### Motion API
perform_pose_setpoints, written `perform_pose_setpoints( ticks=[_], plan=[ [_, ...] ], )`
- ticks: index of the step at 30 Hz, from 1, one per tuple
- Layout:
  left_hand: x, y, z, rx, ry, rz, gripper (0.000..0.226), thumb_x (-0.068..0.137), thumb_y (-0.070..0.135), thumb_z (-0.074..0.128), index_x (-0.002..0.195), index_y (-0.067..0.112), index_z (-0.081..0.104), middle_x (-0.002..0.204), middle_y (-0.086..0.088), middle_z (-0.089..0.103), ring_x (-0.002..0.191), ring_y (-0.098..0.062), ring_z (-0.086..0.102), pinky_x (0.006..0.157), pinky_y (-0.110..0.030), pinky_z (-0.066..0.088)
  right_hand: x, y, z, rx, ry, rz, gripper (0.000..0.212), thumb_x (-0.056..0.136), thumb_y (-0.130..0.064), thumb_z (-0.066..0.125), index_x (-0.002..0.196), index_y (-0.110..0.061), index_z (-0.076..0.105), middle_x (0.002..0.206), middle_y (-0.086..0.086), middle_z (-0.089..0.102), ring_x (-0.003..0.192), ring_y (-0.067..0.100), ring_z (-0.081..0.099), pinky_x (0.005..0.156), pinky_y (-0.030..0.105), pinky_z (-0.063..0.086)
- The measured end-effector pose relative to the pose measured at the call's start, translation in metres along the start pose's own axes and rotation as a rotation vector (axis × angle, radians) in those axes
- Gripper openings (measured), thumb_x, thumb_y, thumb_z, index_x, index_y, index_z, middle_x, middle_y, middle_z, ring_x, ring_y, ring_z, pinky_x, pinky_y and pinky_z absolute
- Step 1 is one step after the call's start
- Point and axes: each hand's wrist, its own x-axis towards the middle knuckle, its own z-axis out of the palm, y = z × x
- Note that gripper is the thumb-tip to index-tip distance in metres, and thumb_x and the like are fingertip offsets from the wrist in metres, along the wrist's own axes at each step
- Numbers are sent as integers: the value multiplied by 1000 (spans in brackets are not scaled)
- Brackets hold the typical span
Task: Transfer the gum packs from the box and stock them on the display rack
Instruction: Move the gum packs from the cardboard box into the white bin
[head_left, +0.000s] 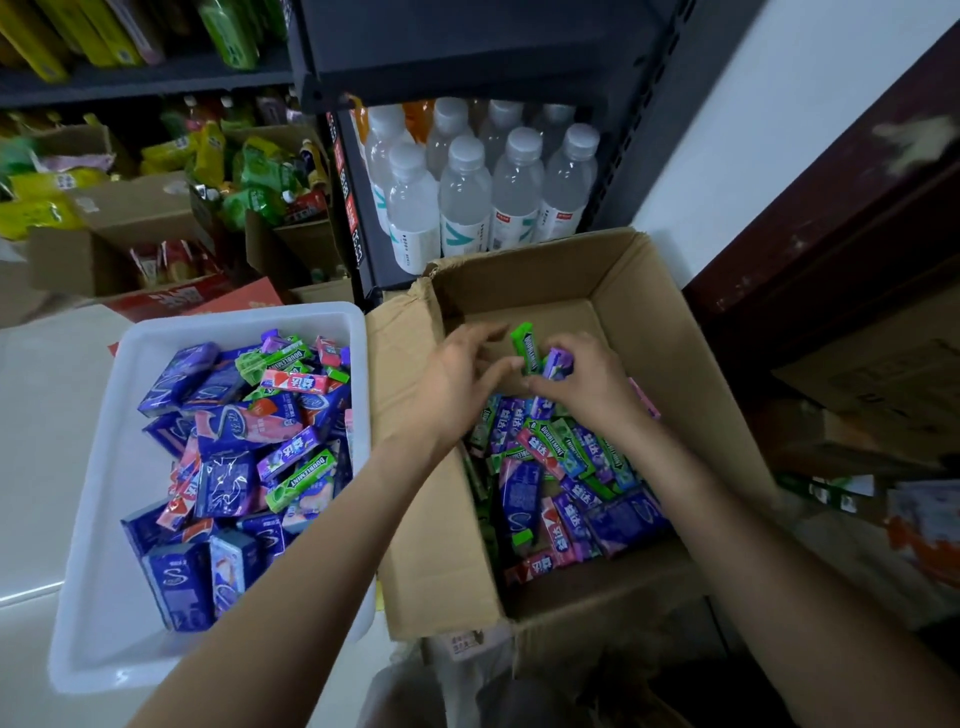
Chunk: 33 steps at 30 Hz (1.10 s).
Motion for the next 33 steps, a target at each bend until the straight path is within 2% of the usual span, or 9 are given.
perform_pose_setpoints(
  ticks=[3,8,11,14,18,23,25,28,33],
  plan=[
    [-7,10,1,-140,-23,-13,16,90,22,62,89,6,62,79,-8,62,69,-13,53,56,-16,39,-10,-22,-8,-19,-31,-74,43,79,-28,73,114,-10,58,101,0,46,88,12,46,63,22,31],
    [-10,-18,-29,-324,44,-74,24,91,34,55,77,15,54,72,-12,56,70,-31,55,68,-35,48,-16,-58,1,121,76,-86,17,76,-27,75,85,-20,63,92,3,62,83,15,56,71,29,39],
    [-11,-44,-63,-377,5,-102,21,96,19,51,76,18,49,70,-1,53,65,-9,60,69,-32,54,-22,-90,22,195,163,-33,10,80,-24,73,81,-16,66,82,3,67,79,13,59,70,29,41],
    [-18,-75,-102,-321,-71,-59,5,95,13,52,94,16,48,68,2,52,59,-3,57,69,-36,54,-29,-125,62,264,252,35,16,79,-24,74,78,-11,65,64,5,58,61,12,48,59,29,35],
    [-35,-119,-148,-62,-194,-40,25,91,11,58,114,12,49,81,-2,57,70,-25,60,69,-42,54,-36,-159,121,201,225,77,27,79,-23,74,85,1,64,76,2,53,74,13,47,58,20,30],
    [-52,-154,-170,192,-331,67,45,87,8,62,129,18,49,76,-11,58,73,-28,56,65,-31,40,-49,-164,171,118,162,223,21,82,-26,72,83,-10,59,66,-8,49,78,15,48,55,20,31],
    [-54,-160,-170,268,-419,120,45,86,8,63,128,19,51,81,-14,61,75,-28,57,66,-32,40,-51,-162,185,85,125,246,22,83,-23,71,92,-4,64,77,-11,61,87,17,55,59,14,35],
    [-58,-166,-168,333,-473,206,34,85,7,64,118,15,60,96,-10,62,86,-24,59,77,-32,48,-52,-158,199,66,86,223,30,83,-16,70,109,-1,63,126,8,61,114,24,57,93,32,43],
    [-64,-173,-160,499,-388,314,27,84,15,66,111,16,65,113,-9,57,108,-29,50,91,-45,45,-62,-155,209,17,97,194,47,86,-10,65,131,-7,52,129,12,57,111,27,57,97,33,40]
  ],
)
